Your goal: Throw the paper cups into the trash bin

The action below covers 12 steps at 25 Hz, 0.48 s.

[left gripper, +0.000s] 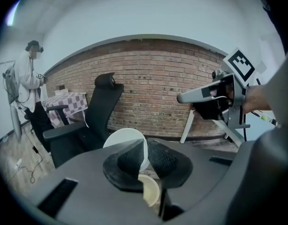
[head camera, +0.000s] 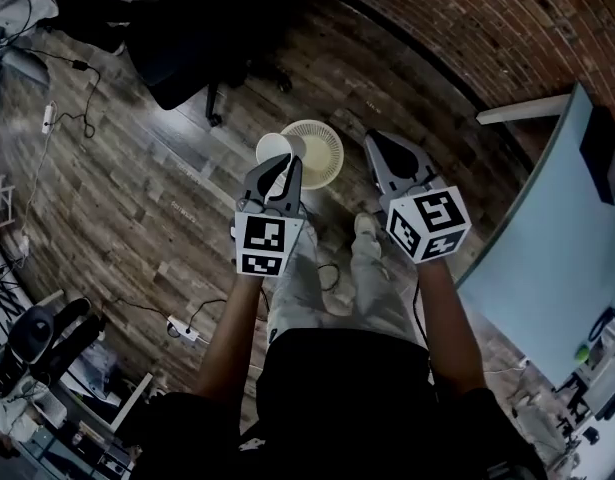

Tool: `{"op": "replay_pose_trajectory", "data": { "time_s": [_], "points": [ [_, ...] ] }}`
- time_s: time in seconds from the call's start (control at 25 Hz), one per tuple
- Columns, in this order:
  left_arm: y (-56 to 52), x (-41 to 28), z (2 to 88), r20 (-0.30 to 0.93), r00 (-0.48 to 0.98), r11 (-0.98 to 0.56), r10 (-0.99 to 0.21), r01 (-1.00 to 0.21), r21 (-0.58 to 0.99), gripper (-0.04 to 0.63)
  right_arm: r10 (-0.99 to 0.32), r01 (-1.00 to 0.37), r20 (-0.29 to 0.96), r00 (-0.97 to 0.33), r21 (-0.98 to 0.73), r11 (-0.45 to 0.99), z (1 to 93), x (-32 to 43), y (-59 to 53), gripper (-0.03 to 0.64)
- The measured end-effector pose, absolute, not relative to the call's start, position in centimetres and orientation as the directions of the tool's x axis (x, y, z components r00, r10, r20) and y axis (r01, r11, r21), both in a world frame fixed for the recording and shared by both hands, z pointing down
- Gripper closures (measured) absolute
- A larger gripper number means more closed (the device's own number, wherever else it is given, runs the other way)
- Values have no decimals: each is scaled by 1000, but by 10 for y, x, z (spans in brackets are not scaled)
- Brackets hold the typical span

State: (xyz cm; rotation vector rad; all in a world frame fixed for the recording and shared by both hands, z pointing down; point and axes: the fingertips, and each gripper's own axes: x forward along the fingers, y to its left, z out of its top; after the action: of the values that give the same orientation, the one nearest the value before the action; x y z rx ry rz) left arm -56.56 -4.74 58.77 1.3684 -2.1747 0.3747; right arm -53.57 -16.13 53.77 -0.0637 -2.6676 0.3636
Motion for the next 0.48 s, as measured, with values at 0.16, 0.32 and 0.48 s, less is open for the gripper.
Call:
{"op": "replay_pose_trajectory", "data": {
  "time_s": [0.16, 0.32, 0.48],
  "points": [
    [-45, -564, 636, 618, -296, 433, -728, -898, 80, 565, 78, -64, 457, -886, -287, 956, 579, -538, -163, 612],
    [-47, -565, 687, 650, -276, 435, -708, -896, 94, 565, 80, -77, 475, -876, -302, 950, 619, -541, -164, 612],
    [-53, -563, 746, 688, -264, 452, -676, -886, 104, 565, 94, -78, 508, -856, -308, 948, 665, -532, -169, 612]
  ]
}}
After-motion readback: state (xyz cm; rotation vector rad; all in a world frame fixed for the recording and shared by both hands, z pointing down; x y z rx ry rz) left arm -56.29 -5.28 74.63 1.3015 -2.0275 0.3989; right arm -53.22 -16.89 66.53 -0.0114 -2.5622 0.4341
